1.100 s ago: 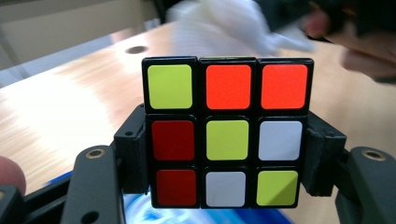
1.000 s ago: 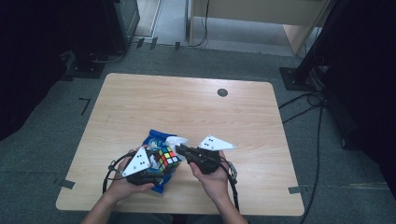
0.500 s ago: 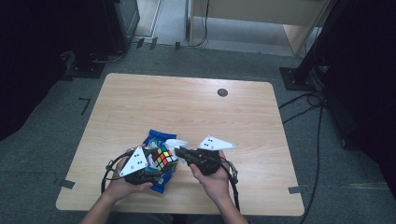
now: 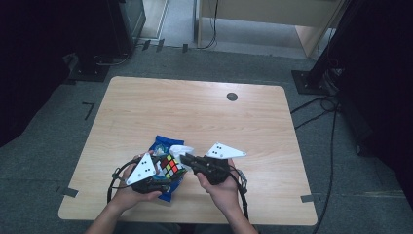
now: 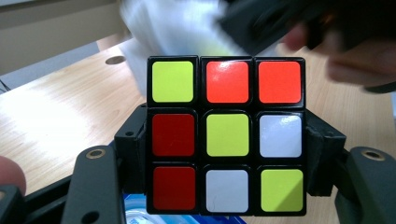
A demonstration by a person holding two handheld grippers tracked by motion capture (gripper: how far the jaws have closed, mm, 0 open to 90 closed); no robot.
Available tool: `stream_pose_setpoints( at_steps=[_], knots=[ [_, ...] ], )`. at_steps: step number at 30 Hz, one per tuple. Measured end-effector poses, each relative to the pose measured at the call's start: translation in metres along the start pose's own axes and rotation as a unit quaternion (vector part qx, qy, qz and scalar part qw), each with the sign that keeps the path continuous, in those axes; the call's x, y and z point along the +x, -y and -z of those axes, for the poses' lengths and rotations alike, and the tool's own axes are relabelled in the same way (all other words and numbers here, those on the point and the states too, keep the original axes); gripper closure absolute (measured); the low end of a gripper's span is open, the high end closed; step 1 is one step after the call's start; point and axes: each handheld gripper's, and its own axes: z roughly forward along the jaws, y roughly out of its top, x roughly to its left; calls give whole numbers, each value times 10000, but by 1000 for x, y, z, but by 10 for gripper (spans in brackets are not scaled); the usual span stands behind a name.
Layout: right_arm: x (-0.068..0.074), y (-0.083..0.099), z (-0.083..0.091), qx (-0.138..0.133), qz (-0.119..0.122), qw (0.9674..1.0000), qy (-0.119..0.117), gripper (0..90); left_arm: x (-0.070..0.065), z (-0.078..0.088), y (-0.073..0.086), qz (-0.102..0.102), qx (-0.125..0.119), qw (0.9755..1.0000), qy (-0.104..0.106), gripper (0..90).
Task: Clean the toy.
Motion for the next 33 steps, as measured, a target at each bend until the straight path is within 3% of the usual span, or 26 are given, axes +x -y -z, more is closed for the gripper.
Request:
stream_pose_setpoints(
  at_steps=[2, 5, 7, 8, 11, 12, 14, 15, 18, 20, 22, 24, 27, 30, 33],
  knots=[
    [8, -4, 0, 0, 246, 9997, -51, 866, 2, 2, -1, 37, -48, 10000, 9, 341],
    [-1, -1, 2, 16, 167, 9999, 31, 867, 6, 9, -2, 100, -168, 9998, 18, 341],
    [-17, 5, 4, 145, 106, 9989, 439, 868, 10, 13, -3, 235, -316, 9992, -5, 341],
    [-29, 10, 4, 290, 37, 9965, 780, 868, 11, 14, -3, 281, -345, 9990, -18, 341],
    [-50, 21, 9, 319, -317, 9901, 1331, 853, 15, 13, -1, 319, -301, 9988, -199, 341],
    [-54, 22, 10, 340, -344, 9870, 1533, 824, 15, 13, 0, 335, -274, 9987, -281, 341],
    [-55, 21, 15, 164, -457, 9818, 1834, 657, 17, 11, 2, 459, -266, 9976, -437, 341],
    [-53, 19, 17, 76, -495, 9811, 1871, 624, 18, 10, 3, 514, -277, 9971, -486, 341],
    [-37, 9, 18, -194, -585, 9865, 1519, 478, 19, 9, 3, 591, -334, 9960, -588, 341],
    [-25, 2, 16, -350, -783, 9903, 1097, 393, 17, 7, 3, 577, -354, 9958, -611, 341],
    [-10, -3, 9, -386, -1075, 9907, 745, 280, 14, 6, 2, 543, -362, 9958, -647, 340],
    [-1, -4, 1, -318, -1191, 9904, 625, 168, 9, 3, 2, 484, -381, 9959, -661, 340],
    [7, -1, -8, -198, -1458, 9867, 693, 148, 2, 1, 0, 359, -438, 9962, -657, 340],
    [5, 3, -16, -16, -1542, 9854, 718, 159, -5, -1, -2, 262, -500, 9961, -671, 340],
    [5, 7, -20, 118, -1671, 9838, 642, 264, -8, -3, -2, 194, -486, 9964, -660, 340]
  ],
)
